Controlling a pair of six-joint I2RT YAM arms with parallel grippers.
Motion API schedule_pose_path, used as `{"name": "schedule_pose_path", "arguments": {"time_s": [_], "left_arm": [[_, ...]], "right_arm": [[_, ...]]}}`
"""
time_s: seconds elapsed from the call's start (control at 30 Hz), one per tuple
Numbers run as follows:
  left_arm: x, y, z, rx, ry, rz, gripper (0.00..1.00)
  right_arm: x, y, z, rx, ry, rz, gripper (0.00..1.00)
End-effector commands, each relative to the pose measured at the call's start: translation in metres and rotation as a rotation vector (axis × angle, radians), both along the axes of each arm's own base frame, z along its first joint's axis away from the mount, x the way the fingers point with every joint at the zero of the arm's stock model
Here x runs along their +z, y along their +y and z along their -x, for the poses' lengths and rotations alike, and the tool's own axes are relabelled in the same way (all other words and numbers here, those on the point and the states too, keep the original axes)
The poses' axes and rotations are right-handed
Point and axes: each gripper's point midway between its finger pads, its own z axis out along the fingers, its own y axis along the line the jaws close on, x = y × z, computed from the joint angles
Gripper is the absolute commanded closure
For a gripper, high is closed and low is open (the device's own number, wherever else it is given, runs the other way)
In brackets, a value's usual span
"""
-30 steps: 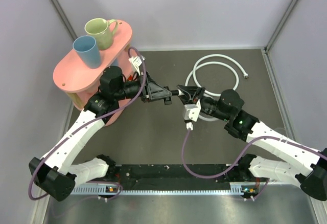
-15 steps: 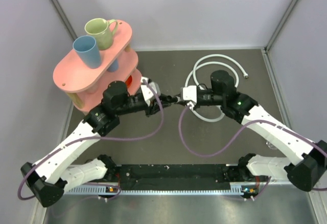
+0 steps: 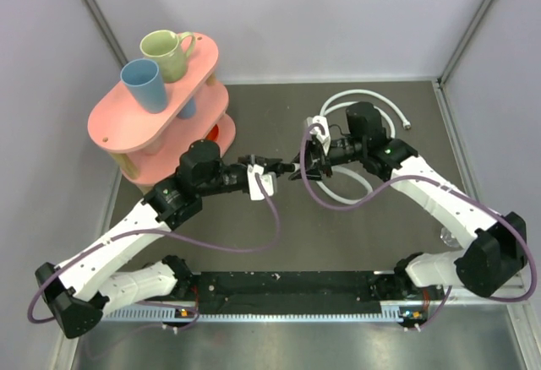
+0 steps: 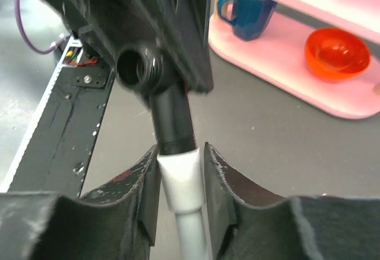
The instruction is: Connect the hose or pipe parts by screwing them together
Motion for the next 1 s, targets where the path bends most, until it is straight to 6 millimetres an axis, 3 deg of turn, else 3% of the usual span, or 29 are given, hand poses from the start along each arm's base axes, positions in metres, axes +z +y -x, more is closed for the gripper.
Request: {"name": "schedule_pose_path", "arguments": {"time_s": [0.0,0.07,0.1,0.13,0.17,0.2,0.23,0.27,0.3,0.37,0.5,0.63,0.8,0.97], "left_arm": [[-0.016,-0.009,0.014,-0.025,0.146,0.042,1.0],[-0.003,-0.005,0.006,0.023,0.189,0.126,1.0],[0.003,-0.002,0.007,0.059,0.27,0.184,1.0],[0.008,0.0,0.006,0.076,0.299,0.215,1.0],[0.013,0.003,0.002,0.096,0.318,0.244,1.0],[0.018,0.004,0.004,0.111,0.385,0.277,1.0],[0.022,0.006,0.004,0.131,0.43,0.299,1.0],[0.034,0.009,-0.002,0.17,0.465,0.35,1.0],[0.038,0.01,-0.005,0.221,0.594,0.41,1.0],[0.054,0.015,-0.011,0.265,0.721,0.486,1.0],[0.063,0.012,-0.006,0.299,1.131,0.545,1.0],[0.073,0.011,0.003,0.215,1.386,0.583,1.0],[0.089,0.009,0.006,0.111,1.609,0.664,1.0],[0.098,0.003,0.008,0.013,1.78,0.694,1.0]], "right_arm": [[0.062,-0.002,-0.003,-0.079,-0.186,-0.133,0.43],[0.056,-0.009,-0.01,-0.152,-0.26,-0.137,0.34],[0.064,-0.017,-0.008,-0.181,-0.31,-0.157,0.28],[0.053,-0.021,-0.01,-0.205,-0.331,-0.147,0.24],[0.06,-0.024,-0.016,-0.254,-0.388,-0.172,0.22],[0.075,-0.031,-0.01,-0.273,-0.45,-0.215,0.18],[0.063,-0.034,-0.009,-0.284,-0.458,-0.218,0.17],[0.079,-0.037,-0.007,-0.303,-0.53,-0.281,0.16],[0.082,-0.04,-0.003,-0.308,-0.551,-0.302,0.16],[0.087,-0.047,0.004,-0.315,-0.619,-0.33,0.16],[0.09,-0.055,0.006,-0.367,-0.793,-0.336,0.19],[0.096,-0.056,0.005,-0.398,-0.929,-0.33,0.24],[0.093,-0.049,-0.01,-0.449,-1.05,-0.276,0.29],[0.101,-0.037,-0.005,-0.427,-1.124,-0.284,0.4]]}}
